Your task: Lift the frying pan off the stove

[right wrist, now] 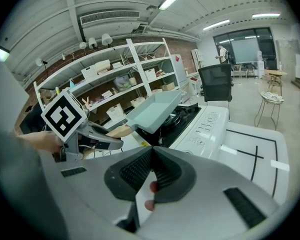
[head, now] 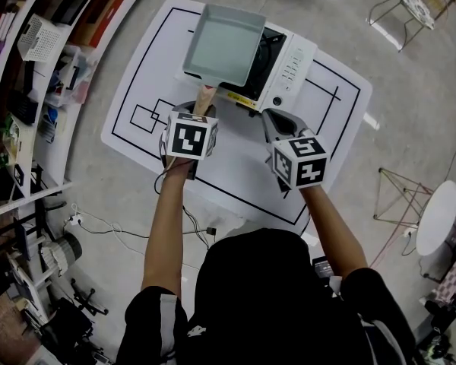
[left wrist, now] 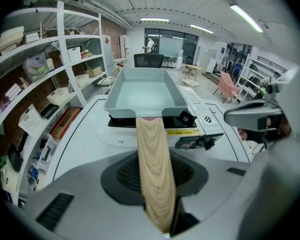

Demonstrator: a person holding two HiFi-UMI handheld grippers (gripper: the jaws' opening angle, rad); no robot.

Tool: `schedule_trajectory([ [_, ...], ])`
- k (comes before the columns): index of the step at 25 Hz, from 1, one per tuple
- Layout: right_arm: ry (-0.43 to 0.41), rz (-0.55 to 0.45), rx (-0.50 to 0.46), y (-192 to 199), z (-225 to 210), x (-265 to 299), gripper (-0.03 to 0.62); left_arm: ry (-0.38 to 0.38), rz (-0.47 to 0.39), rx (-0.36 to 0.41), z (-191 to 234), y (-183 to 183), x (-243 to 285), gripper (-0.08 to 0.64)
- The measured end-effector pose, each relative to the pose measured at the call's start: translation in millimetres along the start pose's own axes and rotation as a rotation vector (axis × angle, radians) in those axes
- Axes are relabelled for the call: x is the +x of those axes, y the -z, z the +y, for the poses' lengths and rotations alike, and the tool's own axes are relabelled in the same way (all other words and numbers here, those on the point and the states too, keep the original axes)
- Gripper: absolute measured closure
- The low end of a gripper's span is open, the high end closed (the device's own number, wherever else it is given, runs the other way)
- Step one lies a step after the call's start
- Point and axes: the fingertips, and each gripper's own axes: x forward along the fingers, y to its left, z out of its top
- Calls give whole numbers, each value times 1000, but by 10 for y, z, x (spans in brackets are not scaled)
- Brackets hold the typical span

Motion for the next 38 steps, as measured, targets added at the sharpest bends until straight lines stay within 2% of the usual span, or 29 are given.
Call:
schedule_trajectory([
  [12,6,-12,-26,-46,70,-85,592,4,-52,-38,-57,1,-180,445],
  [21,8,-40,-64,-89,232,-266,592,-10,-113,-82,-102,112,-505,445],
  [33,-5,-76,-134,-14,696,-623,592,-28,-182,-155,-176,541,-1119,445],
  [38,-11,-103,-162,4,927,-816,592,-41,-206,-164,-240,744,-1404,445],
])
